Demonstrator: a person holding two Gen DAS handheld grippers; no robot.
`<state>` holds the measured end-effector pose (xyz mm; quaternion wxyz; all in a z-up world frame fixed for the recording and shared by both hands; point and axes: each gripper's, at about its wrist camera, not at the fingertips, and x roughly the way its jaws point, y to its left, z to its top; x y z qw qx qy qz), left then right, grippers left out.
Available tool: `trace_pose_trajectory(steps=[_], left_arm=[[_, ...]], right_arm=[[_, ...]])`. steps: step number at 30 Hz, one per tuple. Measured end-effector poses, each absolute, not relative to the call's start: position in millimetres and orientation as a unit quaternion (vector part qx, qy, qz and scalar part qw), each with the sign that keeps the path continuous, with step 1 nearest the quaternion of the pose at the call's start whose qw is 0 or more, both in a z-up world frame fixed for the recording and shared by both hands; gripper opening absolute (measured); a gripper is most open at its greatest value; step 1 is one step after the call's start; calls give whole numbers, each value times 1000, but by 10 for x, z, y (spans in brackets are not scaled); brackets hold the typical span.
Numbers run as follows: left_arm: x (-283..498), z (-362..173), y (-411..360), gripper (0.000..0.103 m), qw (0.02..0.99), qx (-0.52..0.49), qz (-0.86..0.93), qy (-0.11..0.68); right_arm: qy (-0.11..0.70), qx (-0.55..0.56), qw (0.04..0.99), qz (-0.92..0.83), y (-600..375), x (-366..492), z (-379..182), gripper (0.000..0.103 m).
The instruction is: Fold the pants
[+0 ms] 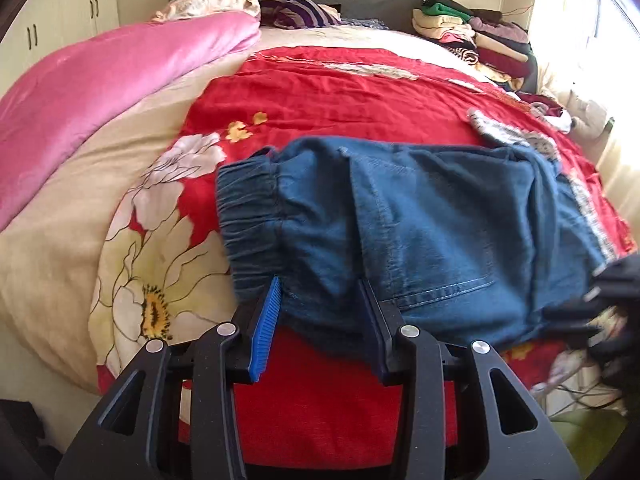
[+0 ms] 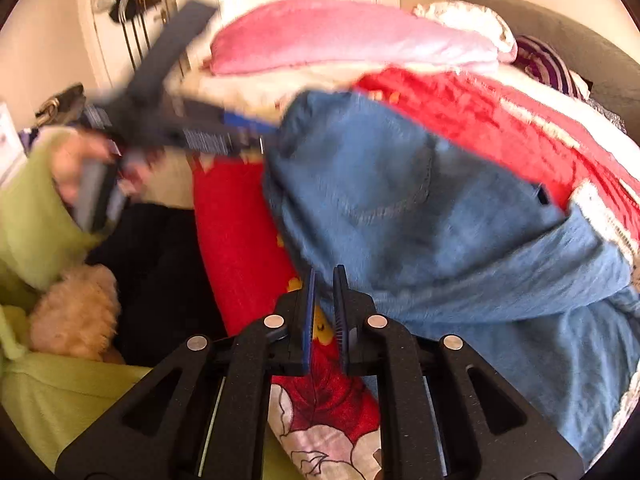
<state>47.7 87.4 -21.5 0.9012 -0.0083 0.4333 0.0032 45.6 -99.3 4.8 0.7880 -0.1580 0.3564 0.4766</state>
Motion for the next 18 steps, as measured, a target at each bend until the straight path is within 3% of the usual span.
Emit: trace_pose_trajectory(steps=[1,7,10,14,18], left_arm=[[468,-229,872,44,900,-3,6,436],[445,-277,930,45,897,-20,4,441],[438,-278,939,45,898,-21,0,439],[429,-259,958,46,900,-27,3,435],[323,-63,952,52,911,-35,1,411]], right_arm=[[345,-154,795,475,-1006,459,120,12],[349,-170,808,444,-768,609,77,30],[420,-192,780,422,-606,725,-279,35],[416,-186,781,428,-622,718,-237,36],[400,-143,795,433,-822,739,9,55]])
